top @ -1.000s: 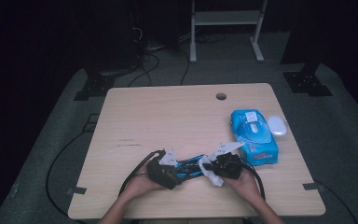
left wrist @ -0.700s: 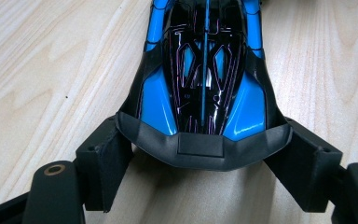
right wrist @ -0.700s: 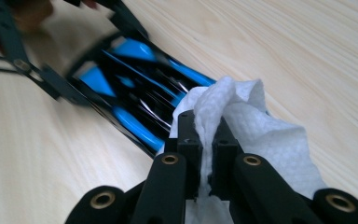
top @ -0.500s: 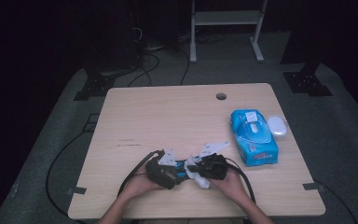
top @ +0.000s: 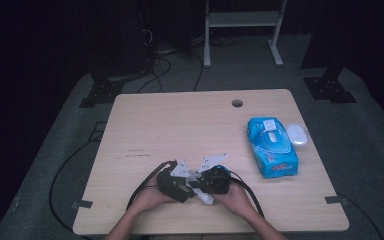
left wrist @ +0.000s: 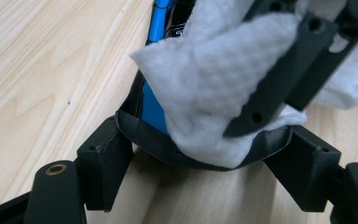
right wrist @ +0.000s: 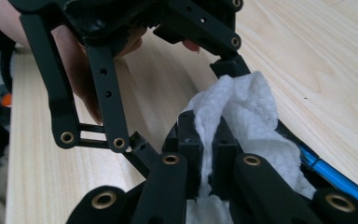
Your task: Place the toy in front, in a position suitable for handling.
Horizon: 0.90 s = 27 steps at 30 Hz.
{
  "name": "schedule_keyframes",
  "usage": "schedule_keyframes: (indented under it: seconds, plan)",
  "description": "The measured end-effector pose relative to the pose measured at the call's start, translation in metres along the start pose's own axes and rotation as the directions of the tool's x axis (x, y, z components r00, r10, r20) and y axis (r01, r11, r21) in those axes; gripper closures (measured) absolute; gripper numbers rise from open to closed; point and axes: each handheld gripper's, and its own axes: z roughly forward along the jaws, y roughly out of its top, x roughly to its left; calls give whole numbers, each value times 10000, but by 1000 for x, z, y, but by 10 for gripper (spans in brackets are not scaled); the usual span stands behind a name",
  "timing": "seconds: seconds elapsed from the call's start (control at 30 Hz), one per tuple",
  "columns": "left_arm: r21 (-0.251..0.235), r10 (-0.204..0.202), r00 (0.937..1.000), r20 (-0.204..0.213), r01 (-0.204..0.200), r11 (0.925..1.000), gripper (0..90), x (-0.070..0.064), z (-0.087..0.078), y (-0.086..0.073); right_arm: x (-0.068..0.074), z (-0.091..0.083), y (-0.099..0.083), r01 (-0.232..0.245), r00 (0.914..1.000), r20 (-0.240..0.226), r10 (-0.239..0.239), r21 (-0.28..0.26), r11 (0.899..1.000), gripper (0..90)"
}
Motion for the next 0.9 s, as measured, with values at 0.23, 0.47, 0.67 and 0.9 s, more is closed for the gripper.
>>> schedule_keyframes:
  seconds: [0.23,0.47,0.67,0.9]
  plan:
    - [60,76,10000,-17,-76,10000,260,0,1,2,3,2,6,-258,9996,139,260,-162,9995,857]
    - [0,18,10000,-20,-18,10000,262,1,0,1,-10,-6,6,-1079,9930,399,1113,-787,9910,859]
    - [33,0,10000,-27,0,10000,262,0,1,1,-8,8,12,-1099,9929,403,1115,-391,9932,858]
    - [43,57,10000,-1,-57,10000,262,0,2,3,-27,-8,6,-1427,9815,1246,1453,-297,9893,858]
